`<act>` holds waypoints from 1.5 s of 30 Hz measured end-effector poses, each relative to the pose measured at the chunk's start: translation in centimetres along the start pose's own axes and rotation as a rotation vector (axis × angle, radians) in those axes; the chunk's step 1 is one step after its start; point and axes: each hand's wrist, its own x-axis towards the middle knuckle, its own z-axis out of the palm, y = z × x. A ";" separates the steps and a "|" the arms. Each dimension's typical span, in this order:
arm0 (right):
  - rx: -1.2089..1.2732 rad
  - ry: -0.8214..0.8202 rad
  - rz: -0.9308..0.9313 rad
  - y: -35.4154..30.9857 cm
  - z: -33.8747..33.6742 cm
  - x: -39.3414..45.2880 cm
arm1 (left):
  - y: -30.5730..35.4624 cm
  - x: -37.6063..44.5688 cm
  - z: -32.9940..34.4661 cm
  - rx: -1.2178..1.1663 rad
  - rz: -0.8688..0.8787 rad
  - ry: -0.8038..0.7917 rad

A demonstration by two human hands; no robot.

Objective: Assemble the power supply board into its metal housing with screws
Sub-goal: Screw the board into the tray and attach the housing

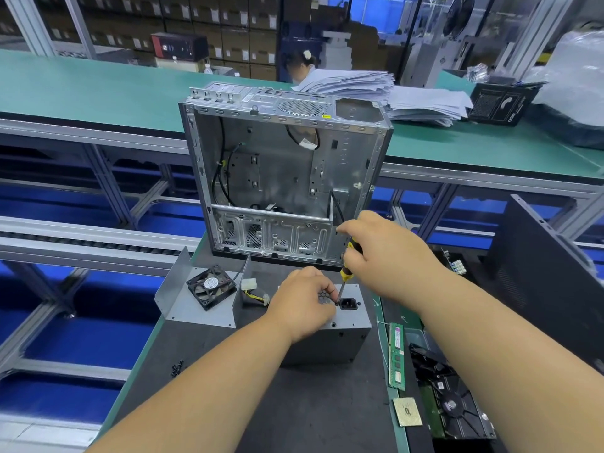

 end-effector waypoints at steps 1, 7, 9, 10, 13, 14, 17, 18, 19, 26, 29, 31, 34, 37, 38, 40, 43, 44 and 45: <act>0.015 0.004 -0.008 0.0 -0.1 0.1 | 0.0 0.0 0.0 0.003 0.000 0.001; -0.098 0.028 0.020 -0.2 -0.1 -0.3 | 0.1 -0.1 -0.1 -0.002 -0.003 0.001; -0.043 0.013 0.042 -0.3 0.1 -0.4 | 0.1 -0.1 0.0 -0.009 -0.007 0.001; -0.006 0.005 0.052 -0.3 0.0 -0.4 | 0.1 -0.1 0.0 -0.012 -0.008 0.000; 0.029 -0.001 0.041 -0.2 -0.2 -0.2 | 0.1 -0.1 0.0 -0.013 -0.005 -0.004; 0.029 0.011 0.038 -0.2 -0.3 -0.2 | 0.1 -0.1 0.0 -0.013 -0.003 -0.006; -0.067 0.040 0.043 -0.1 -0.2 -0.3 | 0.2 -0.1 -0.1 -0.020 0.005 -0.006; -0.105 0.033 0.054 0.0 -0.2 -0.2 | 0.2 -0.2 -0.1 -0.020 0.005 -0.004; -0.114 0.025 0.063 0.0 -0.1 -0.2 | 0.2 -0.2 -0.1 -0.020 0.004 -0.003; 0.122 0.005 0.029 0.0 -0.2 -0.3 | 0.3 -0.1 -0.2 0.003 0.009 -0.009; 0.162 0.007 0.004 0.0 -0.4 -0.3 | 0.3 -0.1 -0.2 0.002 0.021 -0.005; 0.108 0.017 -0.023 -0.1 -0.4 -0.3 | 0.3 -0.1 -0.2 0.007 0.021 0.002; -0.050 0.036 -0.022 -0.1 -0.4 -0.4 | 0.3 -0.1 -0.2 0.011 0.015 0.001; -0.101 0.045 0.021 -0.1 -0.3 -0.5 | 0.2 -0.1 -0.2 0.009 0.012 -0.002; -0.084 0.043 0.025 -0.1 -0.4 -0.6 | 0.2 -0.1 -0.2 0.012 0.013 -0.002; -0.031 0.010 0.019 -0.1 -0.7 -0.5 | 0.2 0.0 -0.1 0.016 0.013 -0.003; 0.015 -0.059 -0.019 -0.1 -1.2 -0.4 | 0.1 0.0 -0.1 0.014 0.011 -0.004; 0.047 -0.058 -0.027 -0.2 -1.3 -0.4 | 0.1 0.0 -0.1 0.013 0.012 -0.005; 0.079 -0.039 -0.038 -0.3 -1.4 -0.4 | 0.1 0.0 -0.1 0.012 0.014 -0.007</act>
